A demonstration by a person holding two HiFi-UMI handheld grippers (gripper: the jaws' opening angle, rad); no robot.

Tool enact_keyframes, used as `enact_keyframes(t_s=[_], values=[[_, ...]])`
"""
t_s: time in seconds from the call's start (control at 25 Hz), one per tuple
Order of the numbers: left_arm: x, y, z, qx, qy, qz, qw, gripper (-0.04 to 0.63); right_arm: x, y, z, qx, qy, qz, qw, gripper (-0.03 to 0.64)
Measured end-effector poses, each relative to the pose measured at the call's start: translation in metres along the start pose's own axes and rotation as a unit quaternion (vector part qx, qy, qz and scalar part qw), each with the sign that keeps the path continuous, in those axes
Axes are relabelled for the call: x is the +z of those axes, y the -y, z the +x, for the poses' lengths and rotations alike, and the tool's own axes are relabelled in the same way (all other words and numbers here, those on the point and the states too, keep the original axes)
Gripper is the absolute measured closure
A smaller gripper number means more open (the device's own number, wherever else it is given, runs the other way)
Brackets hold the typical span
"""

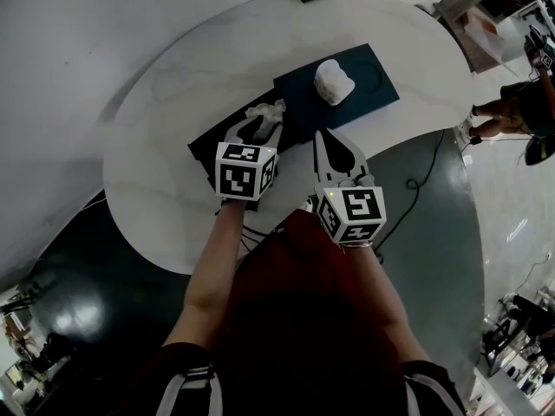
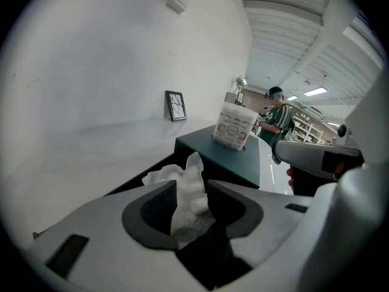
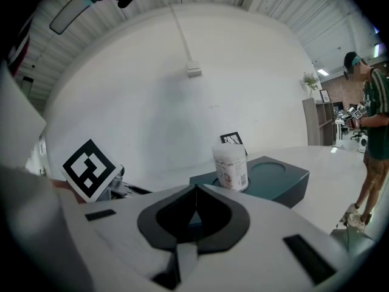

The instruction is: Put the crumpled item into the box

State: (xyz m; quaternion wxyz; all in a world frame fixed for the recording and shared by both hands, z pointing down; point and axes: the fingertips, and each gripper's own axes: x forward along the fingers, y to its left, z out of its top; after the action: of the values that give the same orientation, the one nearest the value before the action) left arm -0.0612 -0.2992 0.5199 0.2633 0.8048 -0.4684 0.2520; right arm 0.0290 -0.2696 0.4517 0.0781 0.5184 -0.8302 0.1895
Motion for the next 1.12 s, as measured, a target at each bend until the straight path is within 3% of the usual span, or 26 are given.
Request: enact_keyframes(t_s=[1.12], values=[[0.006,0.031,-0.102,0.019,0.106,0.014,0.9940,0.489,0.010,-0.044,-0.070,0.000,0.051,-0.012,0.999,0.601]])
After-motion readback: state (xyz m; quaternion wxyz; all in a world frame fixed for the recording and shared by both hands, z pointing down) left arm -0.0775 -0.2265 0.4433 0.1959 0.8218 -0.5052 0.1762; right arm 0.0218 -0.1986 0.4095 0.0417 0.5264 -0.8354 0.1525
